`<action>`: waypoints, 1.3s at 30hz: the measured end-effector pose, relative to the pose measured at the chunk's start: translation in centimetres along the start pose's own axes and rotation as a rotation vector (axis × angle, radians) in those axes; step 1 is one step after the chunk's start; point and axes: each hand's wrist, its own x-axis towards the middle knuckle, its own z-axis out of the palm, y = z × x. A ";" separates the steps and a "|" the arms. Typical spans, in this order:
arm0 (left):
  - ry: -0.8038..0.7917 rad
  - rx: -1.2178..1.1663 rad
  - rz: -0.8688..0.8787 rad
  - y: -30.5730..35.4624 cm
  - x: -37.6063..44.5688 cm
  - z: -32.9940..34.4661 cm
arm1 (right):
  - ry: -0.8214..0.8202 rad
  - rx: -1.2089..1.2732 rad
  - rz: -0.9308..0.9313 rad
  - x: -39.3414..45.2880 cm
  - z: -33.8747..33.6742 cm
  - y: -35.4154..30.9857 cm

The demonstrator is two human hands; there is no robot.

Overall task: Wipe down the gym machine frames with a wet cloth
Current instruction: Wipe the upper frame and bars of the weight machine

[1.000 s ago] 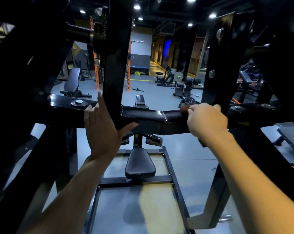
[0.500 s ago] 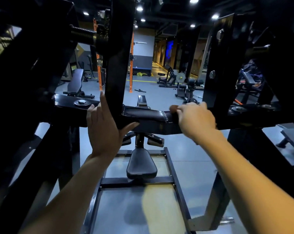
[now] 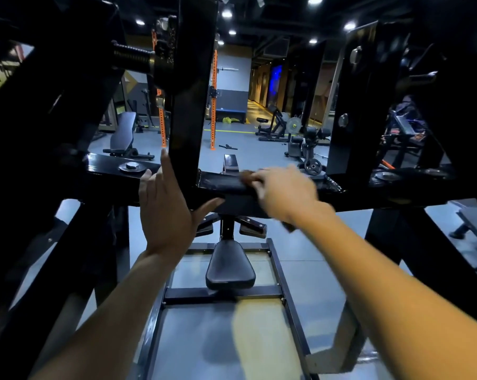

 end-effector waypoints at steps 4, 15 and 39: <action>-0.003 0.053 -0.014 0.3 -0.2 0.2 | 0.064 -0.297 0.262 -1.7 -1.3 5.8; 0.008 -0.032 0.019 -0.3 0.0 0.6 | 0.114 0.076 -0.198 0.3 0.9 -6.1; 0.126 -0.261 -0.103 2.4 -5.1 0.5 | 0.025 1.508 0.222 -9.2 2.5 -0.4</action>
